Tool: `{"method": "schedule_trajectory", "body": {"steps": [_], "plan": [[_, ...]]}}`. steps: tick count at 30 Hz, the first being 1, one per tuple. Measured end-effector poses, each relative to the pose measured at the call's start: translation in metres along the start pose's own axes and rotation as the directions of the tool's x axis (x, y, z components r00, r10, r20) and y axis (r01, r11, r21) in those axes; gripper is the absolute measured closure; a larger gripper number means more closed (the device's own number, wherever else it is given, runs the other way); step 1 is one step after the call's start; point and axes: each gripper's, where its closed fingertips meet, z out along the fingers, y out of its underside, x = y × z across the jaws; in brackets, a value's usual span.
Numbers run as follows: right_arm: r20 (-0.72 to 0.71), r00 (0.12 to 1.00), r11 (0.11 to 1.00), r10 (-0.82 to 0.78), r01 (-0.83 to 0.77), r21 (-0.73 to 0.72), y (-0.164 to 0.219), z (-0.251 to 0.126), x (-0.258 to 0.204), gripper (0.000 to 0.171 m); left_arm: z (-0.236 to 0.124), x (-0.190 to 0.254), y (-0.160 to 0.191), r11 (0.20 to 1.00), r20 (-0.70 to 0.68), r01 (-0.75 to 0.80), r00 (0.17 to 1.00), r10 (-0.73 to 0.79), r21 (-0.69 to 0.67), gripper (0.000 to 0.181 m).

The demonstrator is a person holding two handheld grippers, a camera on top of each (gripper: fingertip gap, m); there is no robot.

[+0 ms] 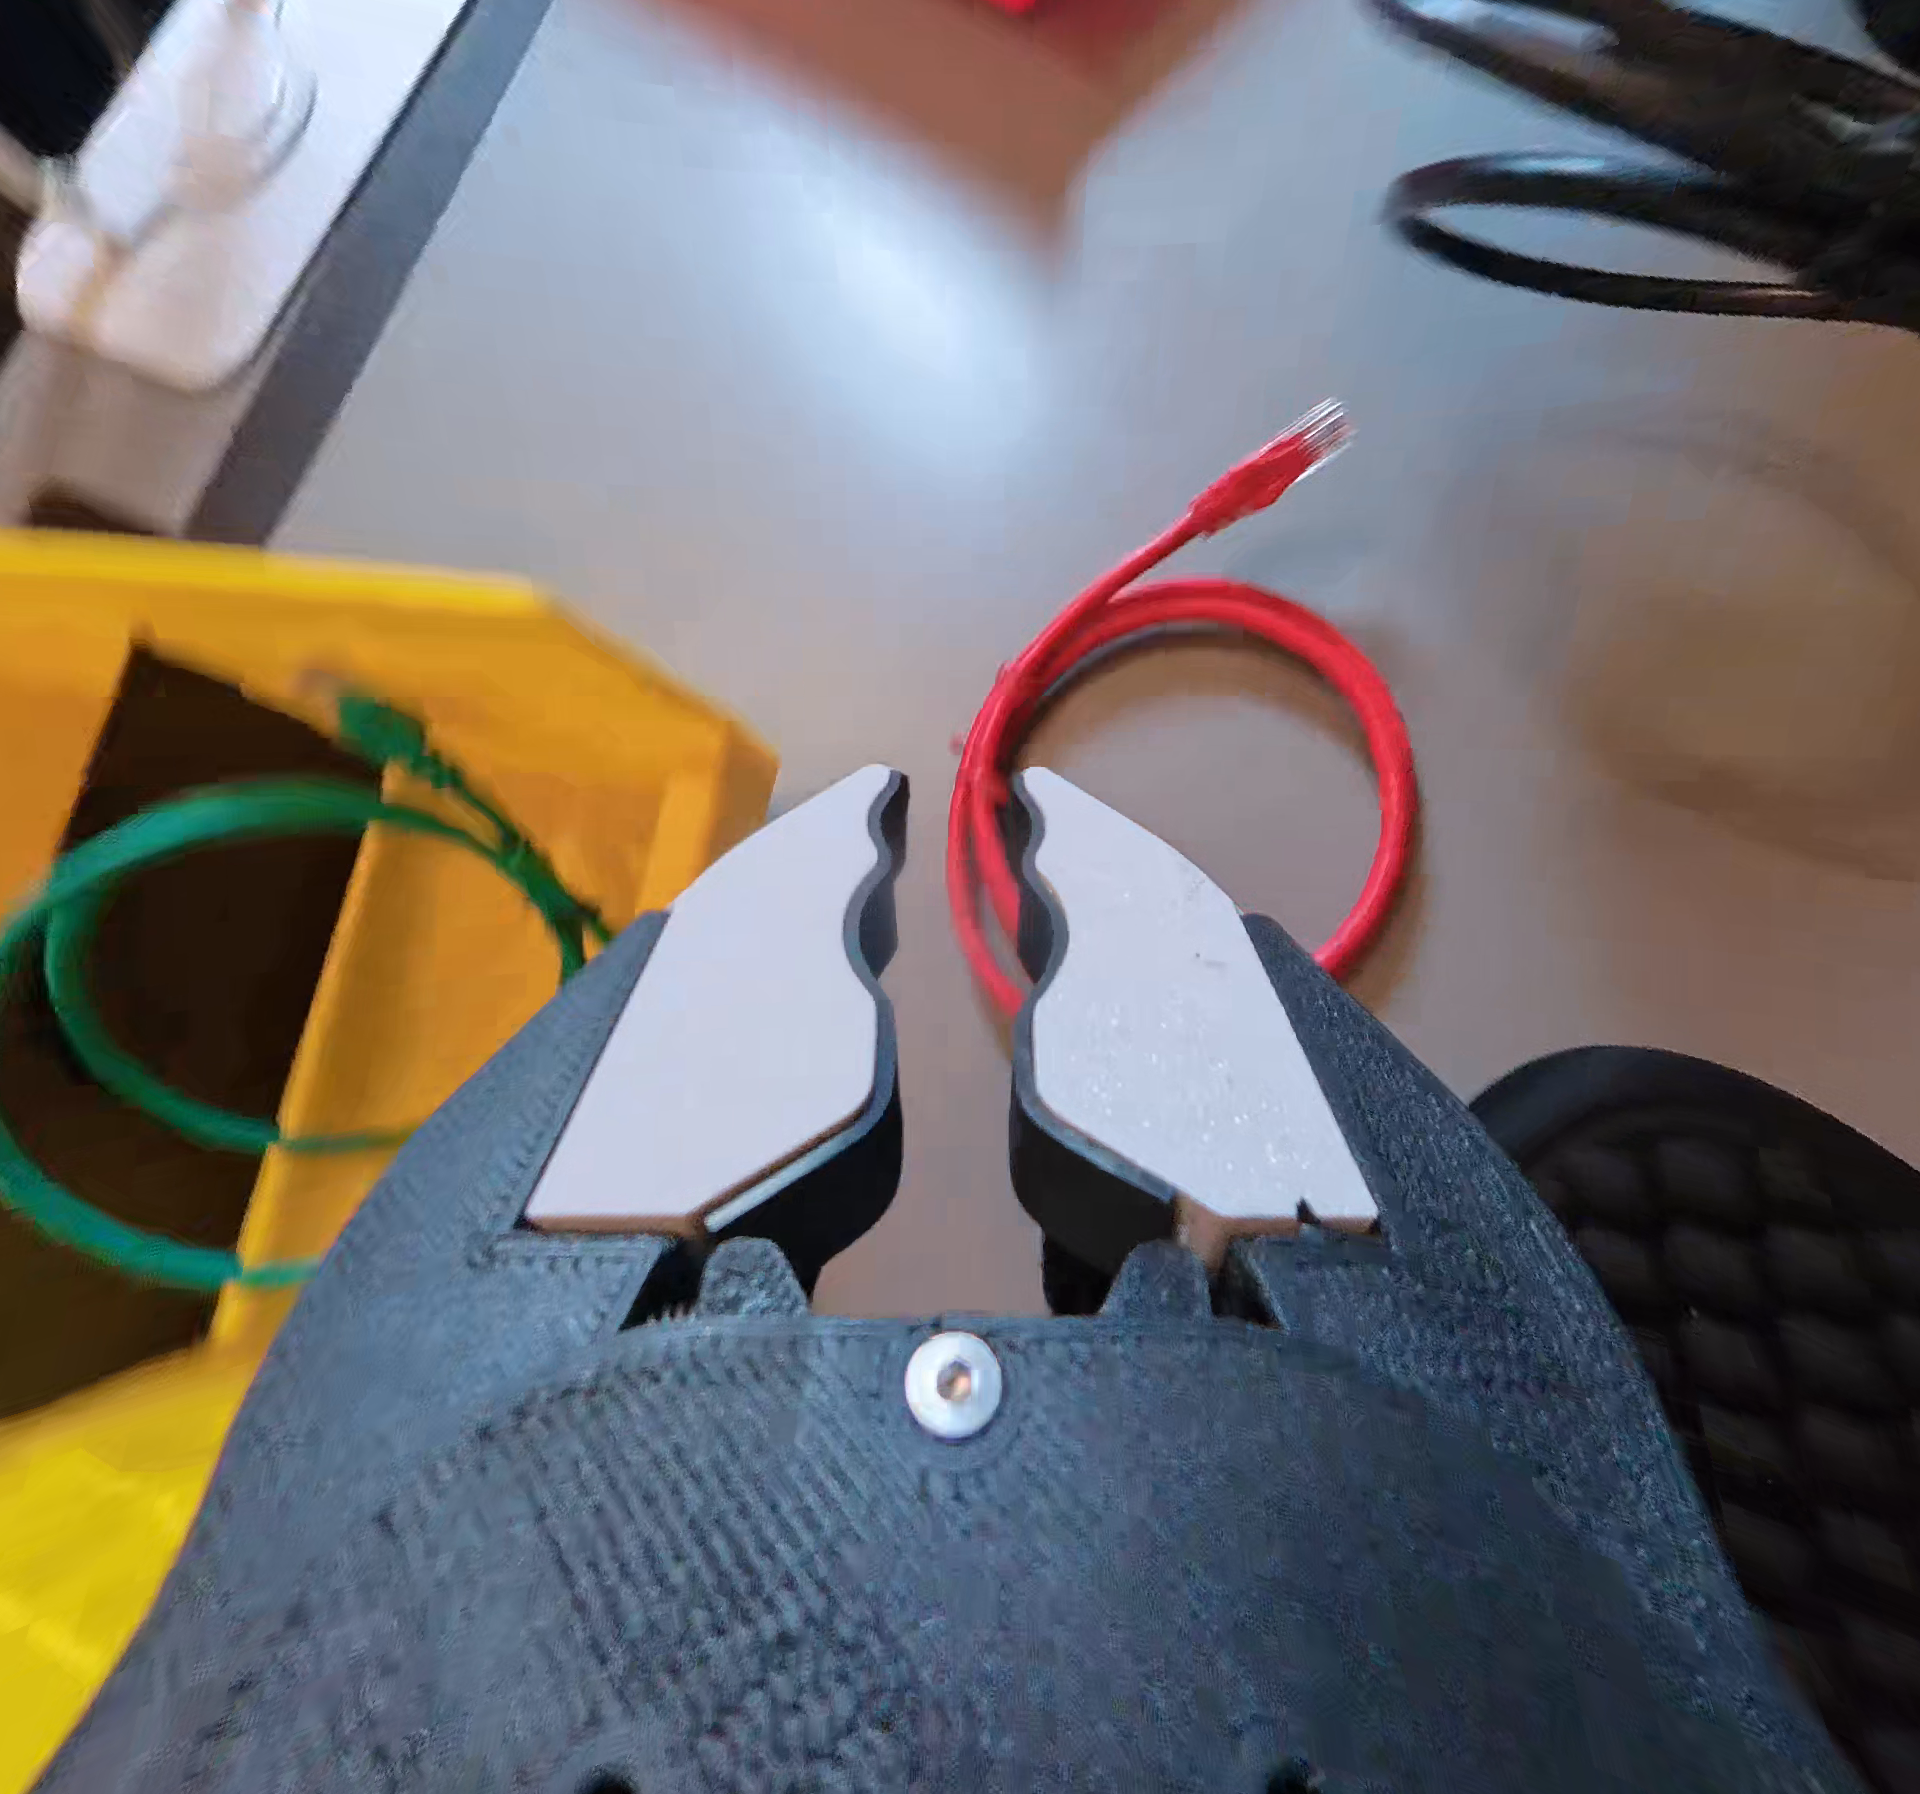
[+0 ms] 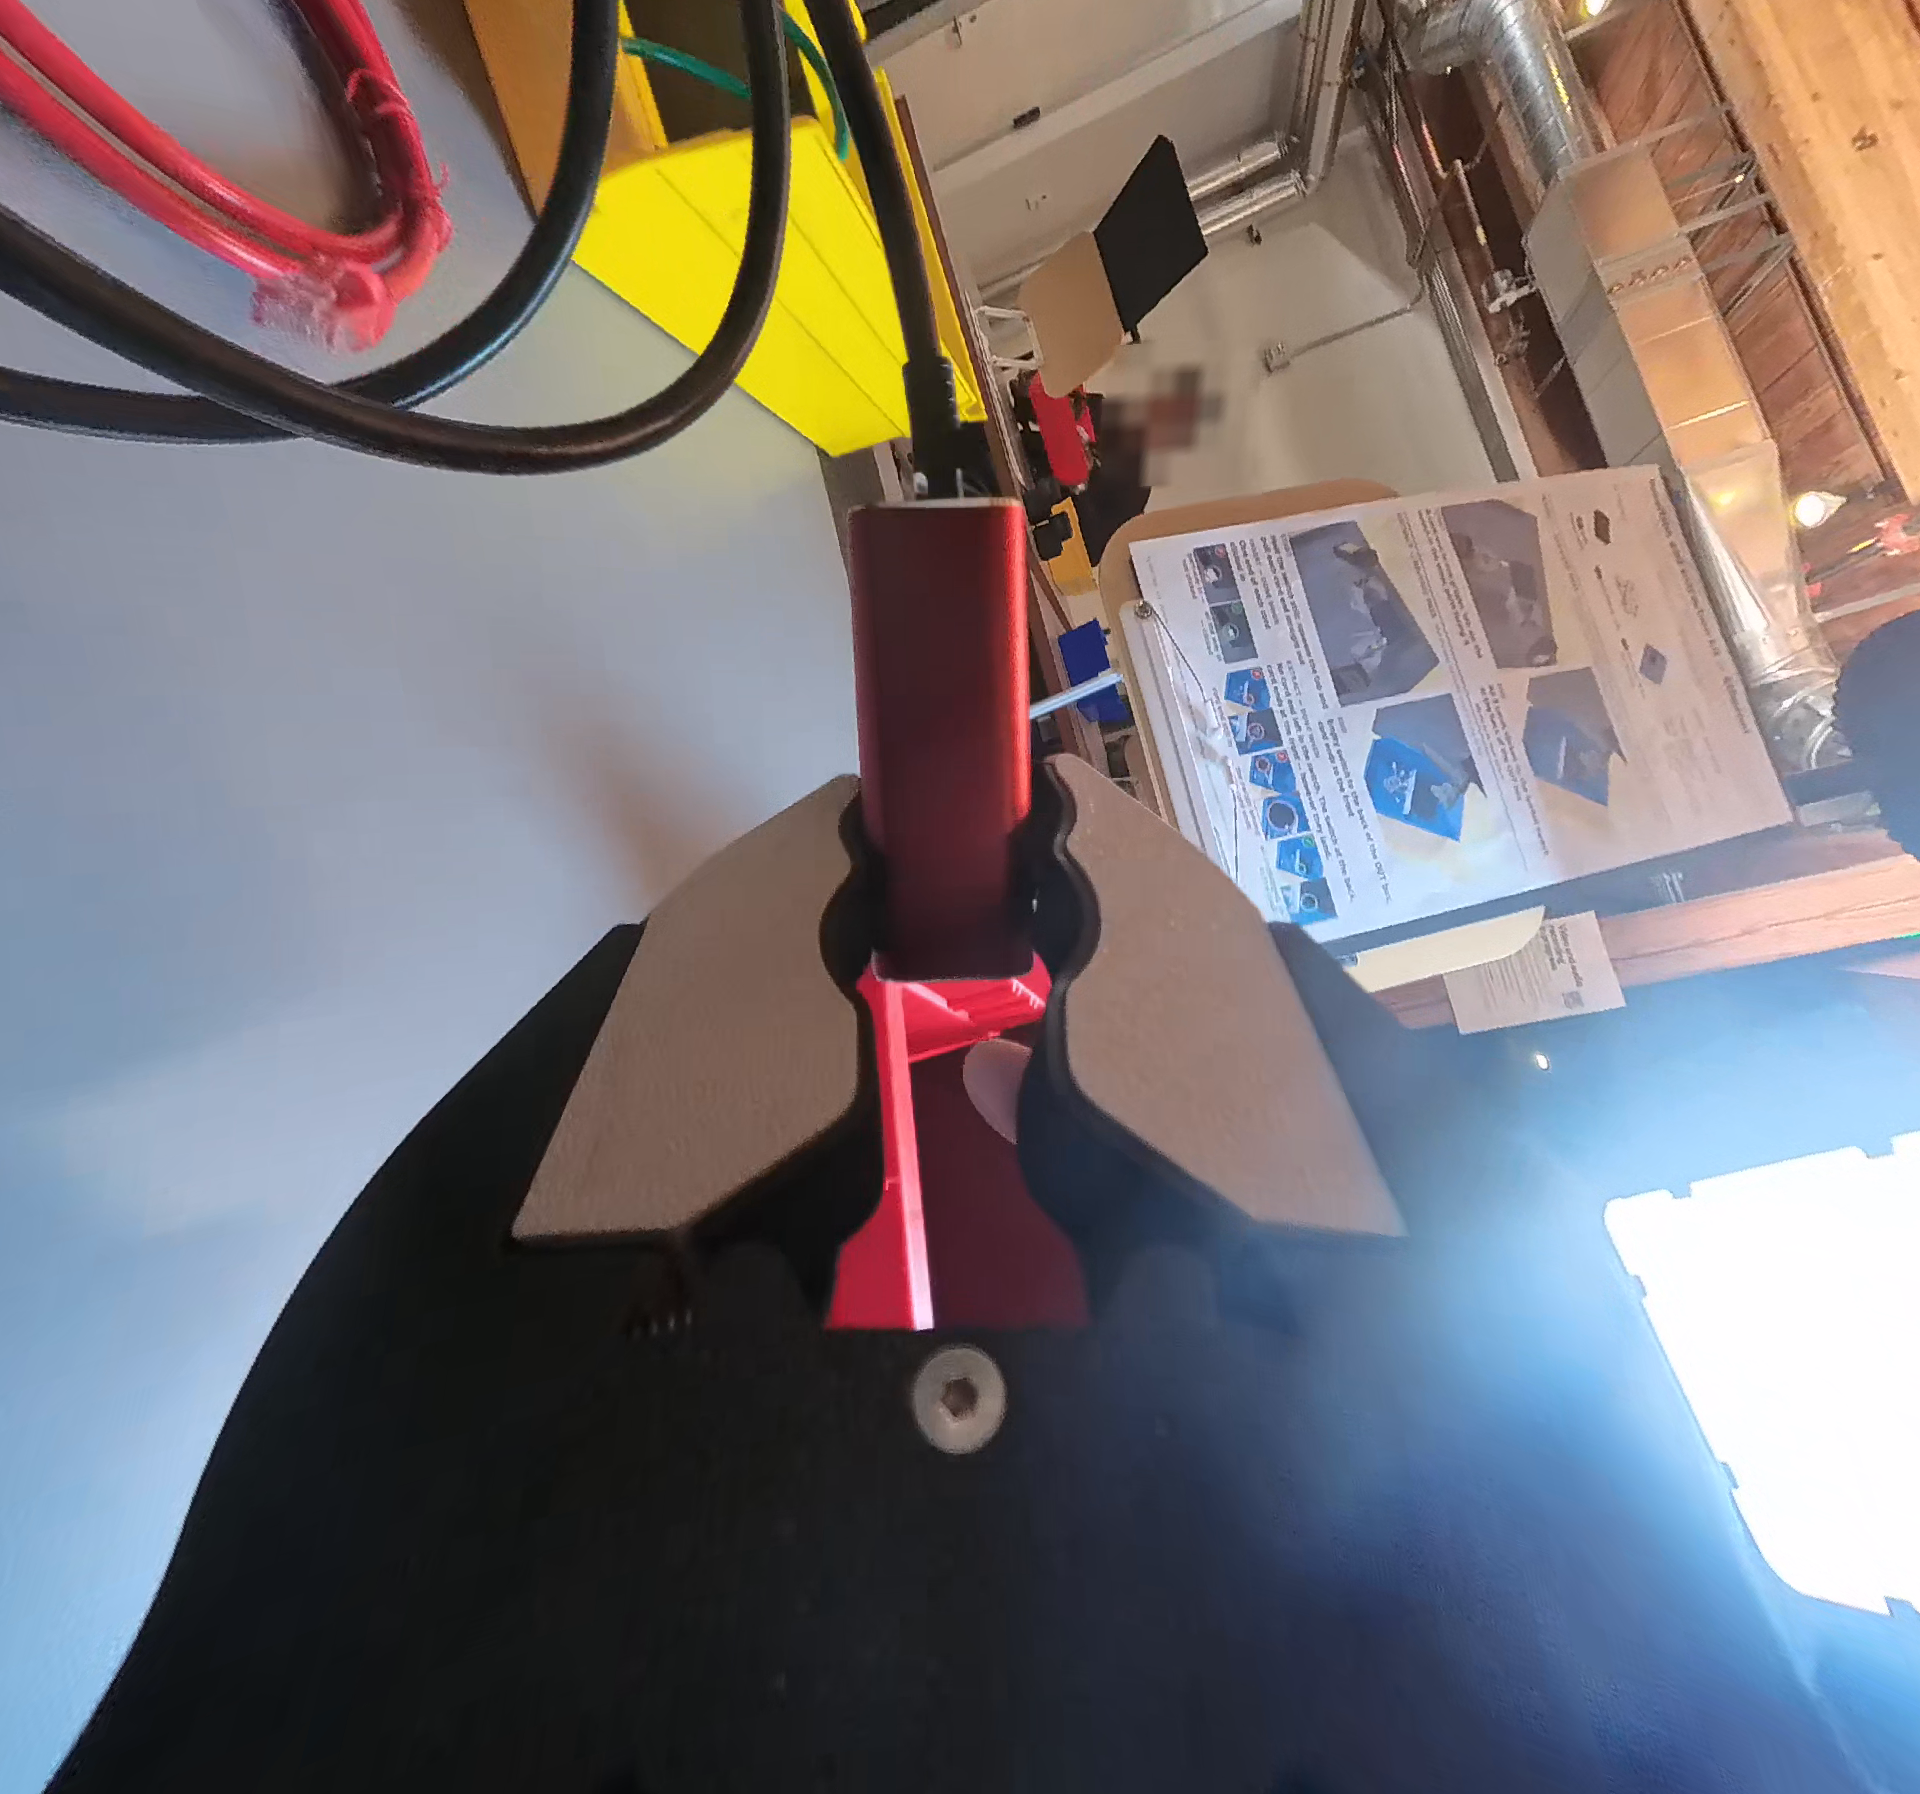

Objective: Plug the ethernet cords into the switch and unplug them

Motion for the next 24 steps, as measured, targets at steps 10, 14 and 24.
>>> {"method": "schedule_trajectory", "body": {"steps": [10,14,24], "plan": [[-0.015,1.000,0.999,0.007,-0.008,-0.051,0.024,-0.015,0.002,0.144,0.093,0.061,-0.020,0.939,-0.402,-0.343,0.861,0.312,-0.005,0.153],[0.004,1.000,0.998,0.029,-0.029,-0.063,0.032,-0.014,-0.002,0.144,0.103,0.059,-0.022,0.936,-0.388,-0.349,0.859,0.334,0.032,0.164],[0.054,0.999,0.997,0.001,0.003,-0.079,0.035,-0.011,-0.014,0.144,0.058,-0.013,-0.037,0.996,-0.163,-0.081,0.983,0.084,0.023,0.171]]}}
